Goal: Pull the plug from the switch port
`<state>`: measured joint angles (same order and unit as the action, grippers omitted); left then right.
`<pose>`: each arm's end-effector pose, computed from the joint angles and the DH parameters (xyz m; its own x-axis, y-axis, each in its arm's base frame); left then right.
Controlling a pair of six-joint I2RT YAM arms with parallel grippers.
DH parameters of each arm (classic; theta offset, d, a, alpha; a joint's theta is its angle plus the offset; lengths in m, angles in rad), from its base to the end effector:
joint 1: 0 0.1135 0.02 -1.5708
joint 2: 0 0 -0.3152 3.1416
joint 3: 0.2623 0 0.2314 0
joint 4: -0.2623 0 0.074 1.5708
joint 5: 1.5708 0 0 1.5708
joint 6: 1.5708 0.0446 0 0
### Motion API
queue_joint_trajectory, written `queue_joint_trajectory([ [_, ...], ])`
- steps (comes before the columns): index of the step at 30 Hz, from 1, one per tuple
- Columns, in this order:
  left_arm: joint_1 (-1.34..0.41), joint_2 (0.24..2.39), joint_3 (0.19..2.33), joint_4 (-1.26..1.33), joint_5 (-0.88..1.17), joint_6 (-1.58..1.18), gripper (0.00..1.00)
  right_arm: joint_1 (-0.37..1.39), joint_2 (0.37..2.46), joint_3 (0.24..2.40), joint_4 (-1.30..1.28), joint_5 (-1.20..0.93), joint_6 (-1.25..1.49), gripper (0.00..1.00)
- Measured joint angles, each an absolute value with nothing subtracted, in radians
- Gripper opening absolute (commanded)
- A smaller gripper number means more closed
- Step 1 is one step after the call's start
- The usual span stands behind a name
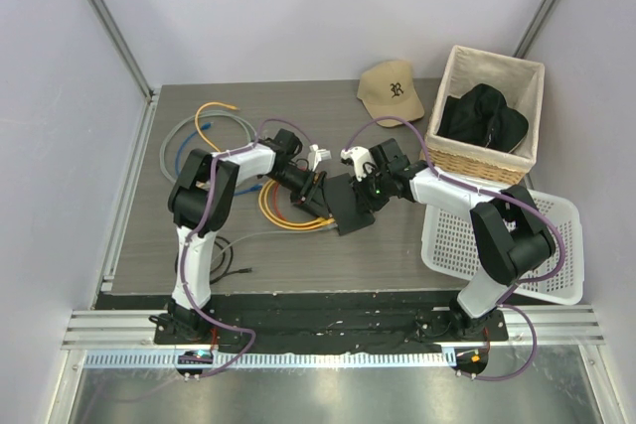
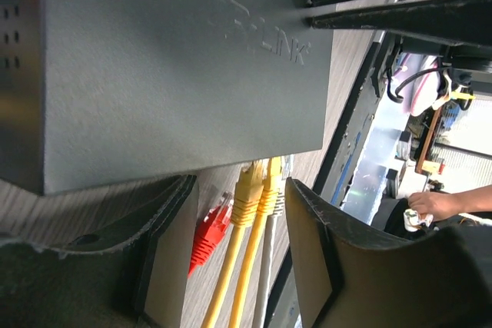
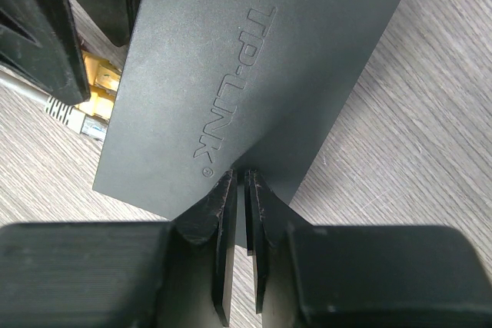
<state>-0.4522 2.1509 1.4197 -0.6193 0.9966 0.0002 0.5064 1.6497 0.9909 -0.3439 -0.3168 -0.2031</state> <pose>0.3620 -0.2175 0.1767 -0.8777 0.4265 -0.2187 0.4025 0.4083 -0.8193 0.2739 0.1678 0.2403 -0.5995 -0.5517 -0.5799 -0.7437 0.6518 0.1487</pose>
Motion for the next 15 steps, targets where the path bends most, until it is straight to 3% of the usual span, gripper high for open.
queue_joint_trajectory([
  [15, -0.459, 2.165, 1.436, -0.599, 0.985, -0.084, 0.50, 0.506, 1.650, 0.991, -0.344, -0.317, -0.199, 0.18],
])
